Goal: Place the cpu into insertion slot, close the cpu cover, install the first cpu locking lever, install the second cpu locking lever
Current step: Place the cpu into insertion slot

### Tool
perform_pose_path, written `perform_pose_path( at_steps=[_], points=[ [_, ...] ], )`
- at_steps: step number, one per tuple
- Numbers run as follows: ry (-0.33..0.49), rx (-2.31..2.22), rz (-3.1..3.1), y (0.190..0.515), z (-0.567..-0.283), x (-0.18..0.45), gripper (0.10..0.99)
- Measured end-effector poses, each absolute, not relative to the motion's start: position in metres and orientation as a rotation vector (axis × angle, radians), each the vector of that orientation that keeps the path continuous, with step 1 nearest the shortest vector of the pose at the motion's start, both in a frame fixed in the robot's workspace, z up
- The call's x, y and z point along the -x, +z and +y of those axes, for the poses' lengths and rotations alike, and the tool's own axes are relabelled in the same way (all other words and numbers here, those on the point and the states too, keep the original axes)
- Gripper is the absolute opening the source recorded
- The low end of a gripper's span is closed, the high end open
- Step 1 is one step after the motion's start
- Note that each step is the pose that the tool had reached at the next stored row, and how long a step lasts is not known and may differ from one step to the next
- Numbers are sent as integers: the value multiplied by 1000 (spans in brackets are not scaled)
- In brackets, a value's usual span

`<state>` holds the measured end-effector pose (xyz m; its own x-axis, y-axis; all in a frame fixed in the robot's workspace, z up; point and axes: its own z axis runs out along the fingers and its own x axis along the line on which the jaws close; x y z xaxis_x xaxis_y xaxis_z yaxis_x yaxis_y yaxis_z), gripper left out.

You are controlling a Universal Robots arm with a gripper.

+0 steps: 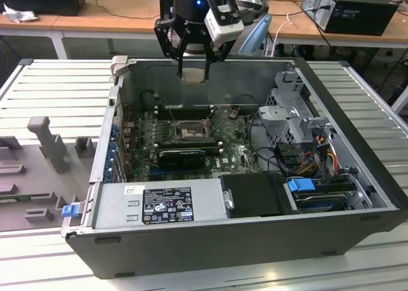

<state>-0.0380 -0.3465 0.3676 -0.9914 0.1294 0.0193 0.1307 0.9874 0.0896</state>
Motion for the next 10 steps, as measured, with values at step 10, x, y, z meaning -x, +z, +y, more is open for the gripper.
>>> perform_pose_path(
  at_steps=[10],
  points=[
    [-142, 253, -3116, 368, -346, 38, 525]
  ],
)
